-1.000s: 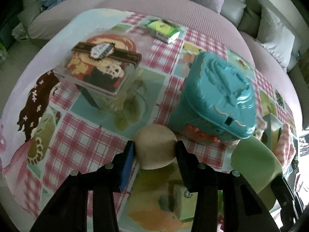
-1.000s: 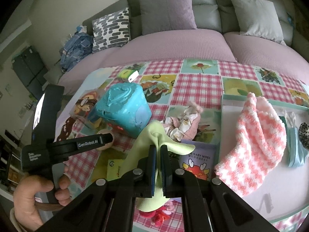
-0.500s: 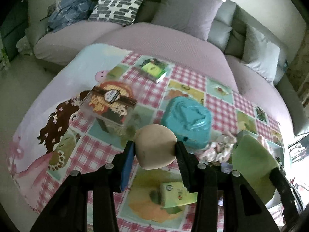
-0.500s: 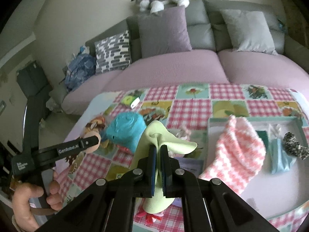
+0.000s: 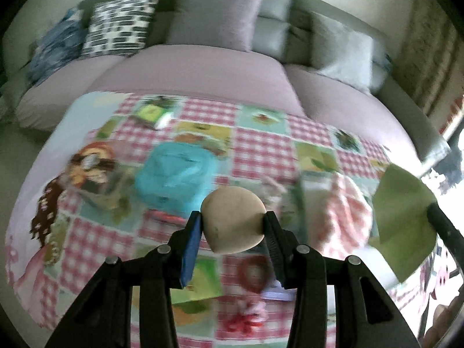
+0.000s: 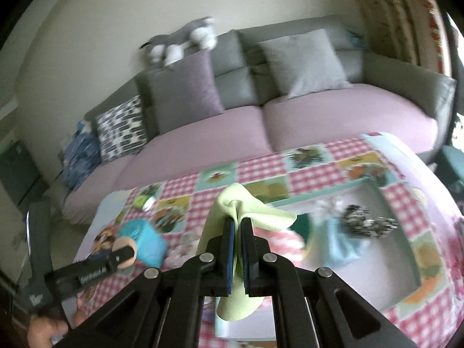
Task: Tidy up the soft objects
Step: 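Carry the sponge in the left tool and cloth in the right tool over the tray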
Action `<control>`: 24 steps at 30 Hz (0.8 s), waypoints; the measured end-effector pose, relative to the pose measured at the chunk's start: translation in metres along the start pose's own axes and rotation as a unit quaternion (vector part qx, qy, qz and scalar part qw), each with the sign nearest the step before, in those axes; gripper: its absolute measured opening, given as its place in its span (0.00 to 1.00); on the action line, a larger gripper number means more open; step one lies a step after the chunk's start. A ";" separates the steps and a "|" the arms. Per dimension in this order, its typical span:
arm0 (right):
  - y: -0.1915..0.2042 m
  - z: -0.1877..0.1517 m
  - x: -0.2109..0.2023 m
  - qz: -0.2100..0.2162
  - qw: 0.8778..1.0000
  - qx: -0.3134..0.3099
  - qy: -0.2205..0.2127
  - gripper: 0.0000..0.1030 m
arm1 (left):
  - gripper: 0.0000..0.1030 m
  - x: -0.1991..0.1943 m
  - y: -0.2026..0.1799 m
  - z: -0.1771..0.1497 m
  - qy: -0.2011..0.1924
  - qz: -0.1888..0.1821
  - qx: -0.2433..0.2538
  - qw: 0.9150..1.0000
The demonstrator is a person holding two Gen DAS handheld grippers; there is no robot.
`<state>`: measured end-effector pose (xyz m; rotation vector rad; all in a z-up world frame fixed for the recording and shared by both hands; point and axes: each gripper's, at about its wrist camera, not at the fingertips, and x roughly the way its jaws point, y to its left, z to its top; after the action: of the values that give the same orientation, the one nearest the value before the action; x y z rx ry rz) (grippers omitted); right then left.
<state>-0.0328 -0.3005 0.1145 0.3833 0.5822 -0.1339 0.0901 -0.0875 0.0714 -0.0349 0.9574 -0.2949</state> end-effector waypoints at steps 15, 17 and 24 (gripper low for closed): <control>-0.082 0.001 -0.011 -0.094 0.993 0.070 0.003 0.05 | 0.44 0.015 -0.117 -0.033 0.038 -0.082 0.134 0.987; -0.088 -0.004 0.001 -0.096 0.992 0.076 0.029 0.05 | 0.44 0.024 -0.129 -0.038 0.050 -0.089 0.146 0.984; -0.108 -0.024 0.038 -0.106 0.985 0.096 0.094 0.05 | 0.44 0.066 -0.159 -0.056 0.112 -0.095 0.174 0.974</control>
<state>-0.0389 -0.3915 0.0408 0.5235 0.7999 -0.3623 0.0435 -0.2517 0.0112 0.2333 1.1174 -0.6500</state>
